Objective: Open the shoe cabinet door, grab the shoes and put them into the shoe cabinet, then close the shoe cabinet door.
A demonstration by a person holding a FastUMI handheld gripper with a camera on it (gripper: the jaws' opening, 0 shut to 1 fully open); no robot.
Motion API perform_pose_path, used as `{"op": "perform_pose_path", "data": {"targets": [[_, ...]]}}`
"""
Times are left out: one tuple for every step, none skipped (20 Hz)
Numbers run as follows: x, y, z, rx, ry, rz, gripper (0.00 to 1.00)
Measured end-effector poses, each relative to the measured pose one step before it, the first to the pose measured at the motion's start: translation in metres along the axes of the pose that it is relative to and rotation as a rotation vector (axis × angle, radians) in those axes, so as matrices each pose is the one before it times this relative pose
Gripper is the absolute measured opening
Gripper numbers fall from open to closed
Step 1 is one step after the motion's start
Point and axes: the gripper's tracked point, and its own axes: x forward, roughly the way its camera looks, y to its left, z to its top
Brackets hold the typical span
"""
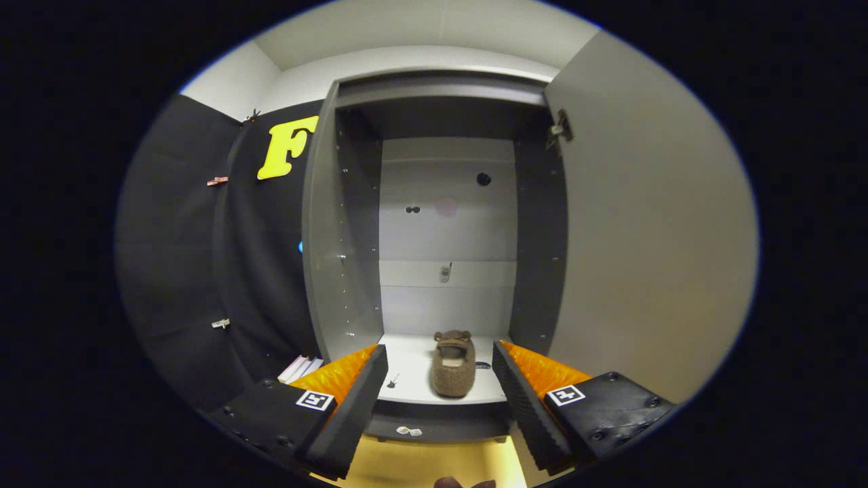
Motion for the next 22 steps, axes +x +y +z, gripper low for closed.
{"op": "perform_pose_path", "data": {"targets": [[-0.02013, 0.00067, 0.00334, 0.00172, -0.01748, 0.00634, 0.98], [-0.01858, -0.00096, 0.00174, 0.00479, -0.00996, -0.00013, 0.98], [-0.01647, -0.00122, -0.00054, 0.00456, -0.00582, 0.00964, 0.98], [-0.01687, -0.00235, -0.00076, -0.00518, -0.00716, -0.00255, 0.98], [-0.01363, -0.00306, -0.00292, -0.01378, -0.0052, 0.0025, 0.98], [-0.01404, -0.00545, -0.00136, -0.01935, -0.00736, -0.0073, 0.98], [-0.01205, -0.00614, -0.0007, -0.01586, -0.00714, -0.0066, 0.98], [-0.0135, -0.00826, -0.001, -0.00658, -0.003, -0.01327, 0.98], [-0.00737, -0.00609, 0.0019, -0.00532, 0.00726, -0.00944, 0.98], [-0.01039, -0.00889, 0.00049, -0.00042, 0.00697, -0.00548, 0.98], [-0.00898, -0.00763, 0.00103, -0.00112, 0.00542, 0.00621, 0.98], [-0.00874, -0.00751, -0.00092, 0.00178, 0.01407, 0.00874, 0.98], [-0.00959, -0.00796, 0.00167, 0.01116, 0.00768, 0.01022, 0.98], [-0.00975, -0.00764, 0.003, 0.01754, 0.00138, 0.00866, 0.98], [-0.00898, -0.00931, 0.00335, 0.01875, 0.00299, 0.00577, 0.98], [-0.01066, -0.01256, 0.00058, 0.01275, -0.00172, -0.00118, 0.98], [-0.0078, -0.01175, 0.0, 0.00173, -0.00062, -0.00866, 0.98], [-0.00766, -0.01374, -0.00044, 0.00106, 0.00259, -0.01096, 0.98], [-0.00637, -0.01616, -0.00021, 0.00508, -0.00334, -0.02069, 0.98], [-0.00435, -0.01938, 0.00011, 0.01272, 0.0058, -0.03041, 0.98], [-0.00133, -0.01683, -0.00081, 0.01346, 0.00436, -0.02426, 0.98], [-0.00054, -0.01751, 0.00092, 0.0177, 0.00294, -0.02794, 0.98]]}}
